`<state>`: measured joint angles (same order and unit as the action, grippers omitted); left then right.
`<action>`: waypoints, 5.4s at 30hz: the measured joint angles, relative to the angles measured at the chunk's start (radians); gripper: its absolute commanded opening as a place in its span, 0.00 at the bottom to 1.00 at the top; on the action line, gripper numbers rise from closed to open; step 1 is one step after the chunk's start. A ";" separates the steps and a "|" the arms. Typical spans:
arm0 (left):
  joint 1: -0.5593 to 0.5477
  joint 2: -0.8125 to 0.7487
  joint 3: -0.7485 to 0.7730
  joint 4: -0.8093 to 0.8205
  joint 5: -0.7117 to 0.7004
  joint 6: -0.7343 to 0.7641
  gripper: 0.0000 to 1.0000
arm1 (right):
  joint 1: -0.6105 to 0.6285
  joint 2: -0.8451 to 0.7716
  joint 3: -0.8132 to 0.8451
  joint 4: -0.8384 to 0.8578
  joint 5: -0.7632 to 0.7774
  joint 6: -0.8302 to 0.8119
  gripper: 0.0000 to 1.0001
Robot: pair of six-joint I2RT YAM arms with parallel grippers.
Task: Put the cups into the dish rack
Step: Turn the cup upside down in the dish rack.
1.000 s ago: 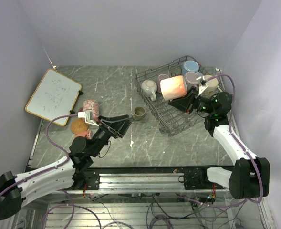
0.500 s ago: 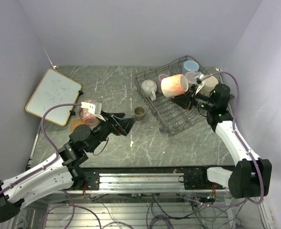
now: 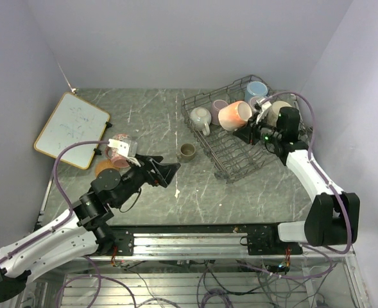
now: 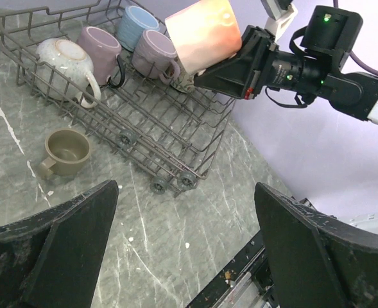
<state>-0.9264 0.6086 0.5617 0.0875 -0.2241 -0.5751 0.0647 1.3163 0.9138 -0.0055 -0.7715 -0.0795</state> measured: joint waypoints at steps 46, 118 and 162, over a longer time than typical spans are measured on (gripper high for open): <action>0.000 -0.084 -0.008 -0.082 -0.027 0.003 0.97 | 0.108 0.505 0.260 -0.159 0.269 -0.082 0.00; 0.000 -0.069 -0.007 -0.101 -0.035 0.003 0.97 | 0.100 0.663 0.408 -0.252 0.536 -0.240 0.25; 0.000 -0.001 0.039 -0.184 -0.103 0.048 0.97 | 0.034 0.333 0.317 -0.195 0.318 -0.185 0.58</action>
<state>-0.9264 0.6075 0.6003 -0.0967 -0.3271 -0.5274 0.0990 1.6497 1.2308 -0.2001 -0.4538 -0.2649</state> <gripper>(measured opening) 0.972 0.583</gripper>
